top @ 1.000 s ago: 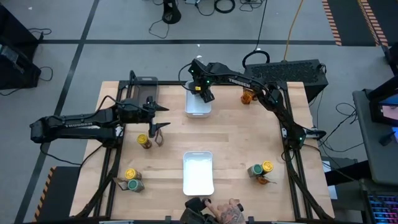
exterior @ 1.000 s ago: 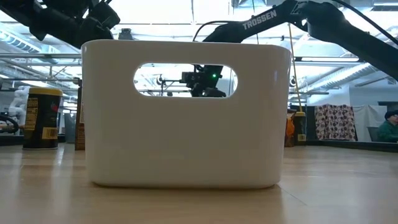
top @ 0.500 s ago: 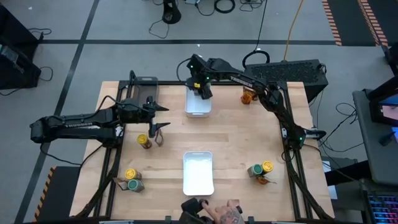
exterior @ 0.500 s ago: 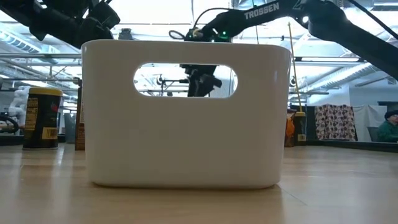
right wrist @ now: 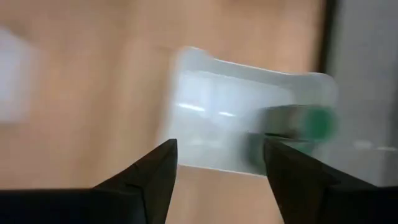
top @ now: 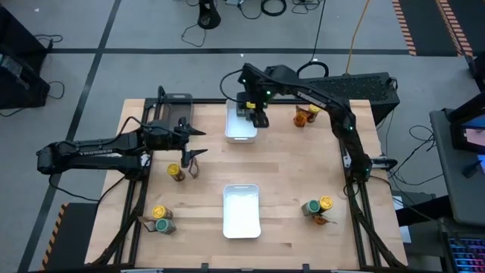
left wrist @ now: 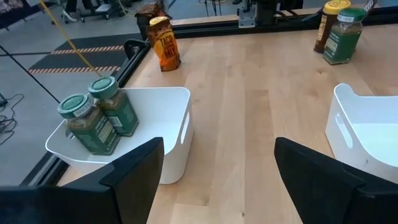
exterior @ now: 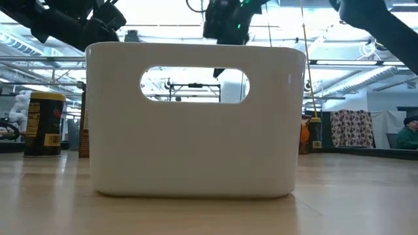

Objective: Sort spices by type
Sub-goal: Put the right green spice bottle into the top white bin

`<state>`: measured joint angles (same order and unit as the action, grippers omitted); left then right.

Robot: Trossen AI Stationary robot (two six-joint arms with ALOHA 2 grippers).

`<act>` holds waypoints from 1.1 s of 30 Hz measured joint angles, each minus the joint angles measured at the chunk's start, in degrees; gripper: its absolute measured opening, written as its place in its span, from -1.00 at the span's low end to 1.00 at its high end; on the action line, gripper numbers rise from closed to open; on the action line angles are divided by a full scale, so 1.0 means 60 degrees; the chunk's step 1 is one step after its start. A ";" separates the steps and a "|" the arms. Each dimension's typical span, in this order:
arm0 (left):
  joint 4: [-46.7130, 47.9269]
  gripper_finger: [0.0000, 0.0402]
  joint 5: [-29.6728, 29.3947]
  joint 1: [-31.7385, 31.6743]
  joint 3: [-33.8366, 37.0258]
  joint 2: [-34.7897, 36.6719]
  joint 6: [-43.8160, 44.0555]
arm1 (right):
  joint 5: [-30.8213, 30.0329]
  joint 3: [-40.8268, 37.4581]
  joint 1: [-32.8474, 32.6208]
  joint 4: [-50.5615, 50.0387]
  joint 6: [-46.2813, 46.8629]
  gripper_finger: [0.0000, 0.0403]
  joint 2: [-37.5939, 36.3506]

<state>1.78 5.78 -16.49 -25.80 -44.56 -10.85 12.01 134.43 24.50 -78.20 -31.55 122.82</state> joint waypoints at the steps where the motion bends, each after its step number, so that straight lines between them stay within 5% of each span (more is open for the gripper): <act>1: 0.0003 0.55 0.0000 0.0000 0.0000 0.0000 0.0005 | 0.0421 0.0000 -0.0098 -0.0278 0.0263 0.04 -0.0125; 4: -0.0083 0.55 0.0001 0.0022 0.0004 0.0000 0.0195 | 0.1091 0.0000 -0.0588 -0.1013 0.0959 0.00 -0.0412; 13: -0.0237 0.55 0.0352 0.0335 0.0004 0.0067 0.0268 | 0.0866 -0.0004 -0.3094 -0.1862 0.2944 -0.16 -0.0811; 18: -0.0222 0.55 0.0357 0.0617 0.0004 0.0110 0.0270 | -0.0593 -0.0011 -0.4497 -0.1971 0.4301 -0.22 -0.0823; 24: -0.0240 0.55 0.0361 0.0996 0.0004 0.0172 0.0287 | -0.0924 -0.0012 -0.5694 -0.1972 0.5574 -0.26 -0.0834; 33: -0.0539 0.55 0.0367 0.1437 0.0004 0.0240 0.0270 | -0.4343 -0.0862 -0.7552 -0.1962 0.7995 -0.26 -0.2149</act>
<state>-1.45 7.99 -7.87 -25.78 -43.11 -9.23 -14.05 129.26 -20.82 -89.97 16.42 109.93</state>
